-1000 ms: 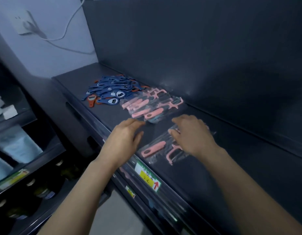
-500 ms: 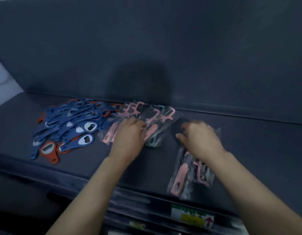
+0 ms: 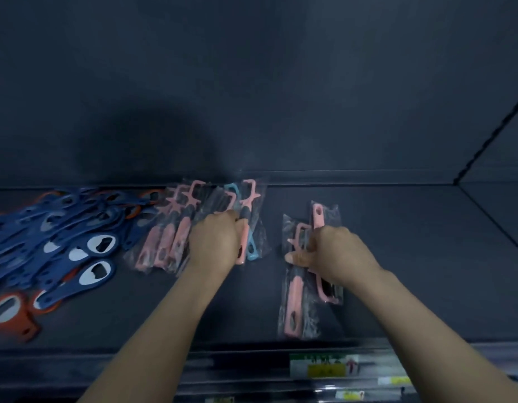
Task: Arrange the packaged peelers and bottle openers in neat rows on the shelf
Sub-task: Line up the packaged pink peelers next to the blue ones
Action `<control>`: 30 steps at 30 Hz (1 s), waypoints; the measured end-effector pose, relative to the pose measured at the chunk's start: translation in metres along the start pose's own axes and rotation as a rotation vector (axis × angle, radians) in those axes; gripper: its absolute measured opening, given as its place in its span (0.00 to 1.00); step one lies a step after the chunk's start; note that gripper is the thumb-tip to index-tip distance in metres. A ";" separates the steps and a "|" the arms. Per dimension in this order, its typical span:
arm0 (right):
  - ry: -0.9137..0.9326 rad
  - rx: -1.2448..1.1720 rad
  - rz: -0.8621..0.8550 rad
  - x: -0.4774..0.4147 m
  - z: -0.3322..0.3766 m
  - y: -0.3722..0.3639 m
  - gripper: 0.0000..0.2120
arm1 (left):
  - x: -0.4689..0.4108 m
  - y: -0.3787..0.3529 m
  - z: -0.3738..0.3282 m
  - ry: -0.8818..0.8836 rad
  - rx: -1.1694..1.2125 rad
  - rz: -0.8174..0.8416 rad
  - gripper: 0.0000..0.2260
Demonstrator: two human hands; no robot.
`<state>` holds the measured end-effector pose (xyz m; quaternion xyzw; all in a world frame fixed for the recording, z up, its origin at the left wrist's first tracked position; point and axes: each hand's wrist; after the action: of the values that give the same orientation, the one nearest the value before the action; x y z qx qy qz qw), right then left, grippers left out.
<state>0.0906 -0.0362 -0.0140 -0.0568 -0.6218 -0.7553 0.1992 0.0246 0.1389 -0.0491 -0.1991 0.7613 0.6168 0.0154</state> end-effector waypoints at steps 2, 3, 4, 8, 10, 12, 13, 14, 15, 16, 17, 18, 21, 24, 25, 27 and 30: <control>0.031 0.019 0.017 -0.002 0.006 0.000 0.22 | -0.002 -0.001 -0.003 0.052 -0.009 0.012 0.15; 0.053 0.035 0.021 -0.004 0.009 -0.001 0.23 | -0.003 -0.002 -0.005 0.091 -0.005 0.020 0.18; 0.074 0.048 0.021 -0.006 0.011 -0.002 0.26 | -0.005 -0.003 -0.006 0.134 0.006 0.028 0.20; 0.131 0.029 0.017 -0.015 0.016 -0.002 0.26 | -0.005 -0.003 -0.007 0.214 0.024 0.089 0.18; 0.158 0.027 0.017 -0.020 0.016 -0.001 0.26 | -0.003 -0.002 -0.006 0.217 0.078 0.083 0.12; 0.161 0.017 0.015 -0.024 0.015 -0.001 0.26 | -0.001 -0.001 -0.005 0.267 0.168 0.059 0.12; 0.156 0.008 0.014 -0.026 0.015 -0.001 0.26 | 0.000 0.000 -0.003 0.304 0.211 0.032 0.12; 0.147 -0.002 0.013 -0.028 0.016 -0.002 0.26 | 0.001 0.002 -0.001 0.339 0.239 -0.009 0.13; 0.136 -0.013 0.009 -0.030 0.017 -0.002 0.26 | 0.002 0.004 0.003 0.360 0.236 -0.054 0.12; 0.123 -0.024 0.006 -0.032 0.018 -0.003 0.27 | 0.003 0.006 0.008 0.370 0.209 -0.088 0.11; 0.109 -0.032 0.004 -0.034 0.020 -0.003 0.28 | 0.005 0.008 0.012 0.375 0.176 -0.106 0.10; 0.098 -0.036 0.002 -0.035 0.022 -0.004 0.30 | 0.006 0.010 0.015 0.376 0.144 -0.109 0.11; 0.084 -0.019 0.008 -0.040 0.027 -0.005 0.39 | 0.009 0.009 0.015 0.352 0.079 -0.077 0.18; 0.094 -0.020 0.009 -0.046 0.029 -0.005 0.40 | 0.006 0.003 0.004 0.250 -0.021 -0.098 0.20; 0.101 -0.026 0.011 -0.047 0.029 -0.005 0.38 | 0.004 0.000 -0.001 0.201 -0.063 -0.109 0.19; 0.113 -0.031 0.012 -0.049 0.028 -0.003 0.34 | 0.000 -0.005 -0.010 0.139 -0.142 -0.054 0.19; 0.129 -0.015 0.001 -0.050 0.026 -0.002 0.26 | -0.006 -0.012 -0.017 0.141 -0.231 0.083 0.23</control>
<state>0.1310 0.0003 -0.0270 -0.0098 -0.6019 -0.7619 0.2388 0.0376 0.1222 -0.0547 -0.2107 0.6922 0.6848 -0.0867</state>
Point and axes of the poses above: each hand's wrist, its own x-axis away from the middle knuckle, its own y-axis out of the back of the hand, z = x × y, and after that the axes turned 14 degrees about -y, right-handed
